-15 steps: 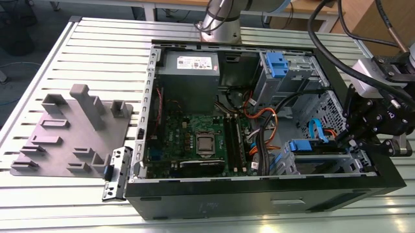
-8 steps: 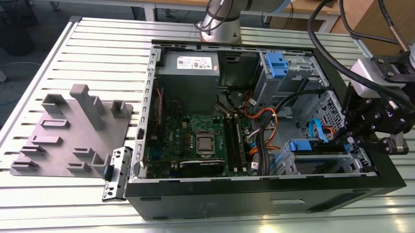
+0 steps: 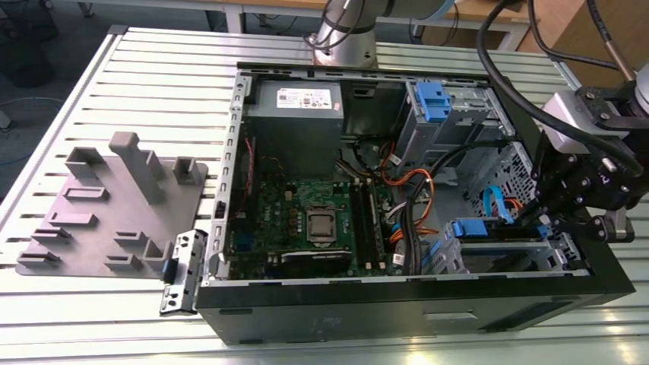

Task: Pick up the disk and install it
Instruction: 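Insert the second disk wire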

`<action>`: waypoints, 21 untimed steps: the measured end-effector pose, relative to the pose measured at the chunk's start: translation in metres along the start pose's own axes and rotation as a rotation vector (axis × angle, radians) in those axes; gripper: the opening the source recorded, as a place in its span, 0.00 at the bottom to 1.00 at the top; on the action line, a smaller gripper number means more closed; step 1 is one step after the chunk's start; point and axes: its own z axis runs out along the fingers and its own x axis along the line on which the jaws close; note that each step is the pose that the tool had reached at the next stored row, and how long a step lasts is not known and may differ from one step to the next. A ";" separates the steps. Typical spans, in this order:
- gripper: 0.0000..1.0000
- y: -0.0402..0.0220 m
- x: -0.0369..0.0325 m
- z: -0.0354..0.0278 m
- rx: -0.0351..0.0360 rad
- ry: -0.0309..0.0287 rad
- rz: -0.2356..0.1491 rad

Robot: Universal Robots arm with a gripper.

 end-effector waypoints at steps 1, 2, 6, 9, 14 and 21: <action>0.17 0.0001 0.0000 0.0000 0.0001 0.0000 0.002; 0.17 0.0002 0.0000 0.0000 0.0003 -0.0002 0.005; 0.17 0.0006 0.0000 0.0004 0.0013 -0.0032 0.021; 0.17 0.0006 0.0000 0.0004 0.0019 -0.0034 0.031; 0.17 0.0016 0.0001 0.0007 0.0020 -0.0037 0.032; 0.17 0.0031 -0.0003 0.0022 0.0020 -0.0036 0.032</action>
